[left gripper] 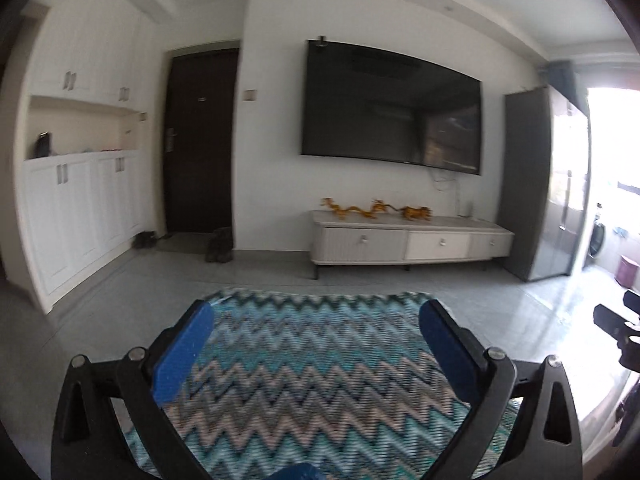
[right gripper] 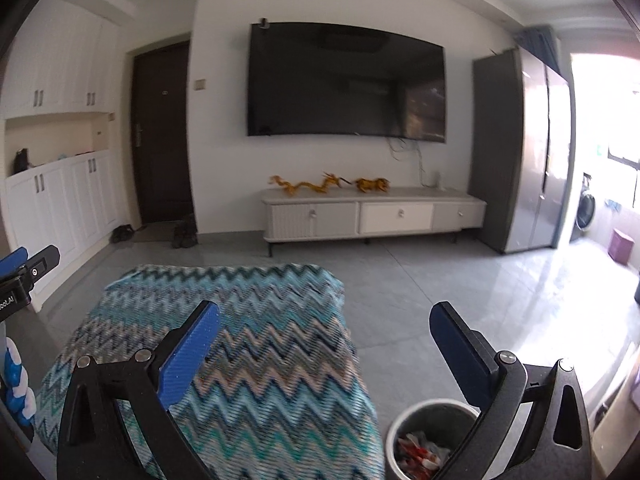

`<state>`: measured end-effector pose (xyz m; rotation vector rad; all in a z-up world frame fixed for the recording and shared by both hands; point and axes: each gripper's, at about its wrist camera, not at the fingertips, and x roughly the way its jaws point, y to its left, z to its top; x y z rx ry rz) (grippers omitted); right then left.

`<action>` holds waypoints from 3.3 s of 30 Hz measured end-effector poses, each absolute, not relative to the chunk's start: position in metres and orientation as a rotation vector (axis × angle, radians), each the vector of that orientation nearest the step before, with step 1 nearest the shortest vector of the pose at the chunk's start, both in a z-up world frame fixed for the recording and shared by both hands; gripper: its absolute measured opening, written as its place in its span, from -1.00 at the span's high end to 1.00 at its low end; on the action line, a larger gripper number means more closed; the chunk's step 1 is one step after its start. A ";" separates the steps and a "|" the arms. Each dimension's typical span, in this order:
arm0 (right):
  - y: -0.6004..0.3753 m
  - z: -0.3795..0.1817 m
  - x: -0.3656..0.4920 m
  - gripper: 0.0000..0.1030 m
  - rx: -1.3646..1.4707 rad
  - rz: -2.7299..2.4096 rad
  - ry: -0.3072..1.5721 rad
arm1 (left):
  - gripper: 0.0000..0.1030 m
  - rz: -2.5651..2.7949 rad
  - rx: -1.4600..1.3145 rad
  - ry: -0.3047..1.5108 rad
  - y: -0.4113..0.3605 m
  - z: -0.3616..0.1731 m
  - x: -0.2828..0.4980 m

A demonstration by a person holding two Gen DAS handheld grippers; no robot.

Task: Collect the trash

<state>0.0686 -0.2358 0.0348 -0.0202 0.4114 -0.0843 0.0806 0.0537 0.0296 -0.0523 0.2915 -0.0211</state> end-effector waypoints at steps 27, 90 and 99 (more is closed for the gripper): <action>-0.196 0.060 0.062 -0.99 -0.084 -0.003 0.319 | -1.00 0.112 -0.067 0.235 0.091 0.048 0.039; -0.356 -0.043 0.042 -0.99 0.026 -0.262 0.492 | -1.00 -0.235 0.189 0.468 -0.133 -0.034 0.075; -0.356 -0.049 0.044 -0.99 0.018 -0.269 0.513 | -1.00 -0.252 0.249 0.474 -0.144 -0.044 0.073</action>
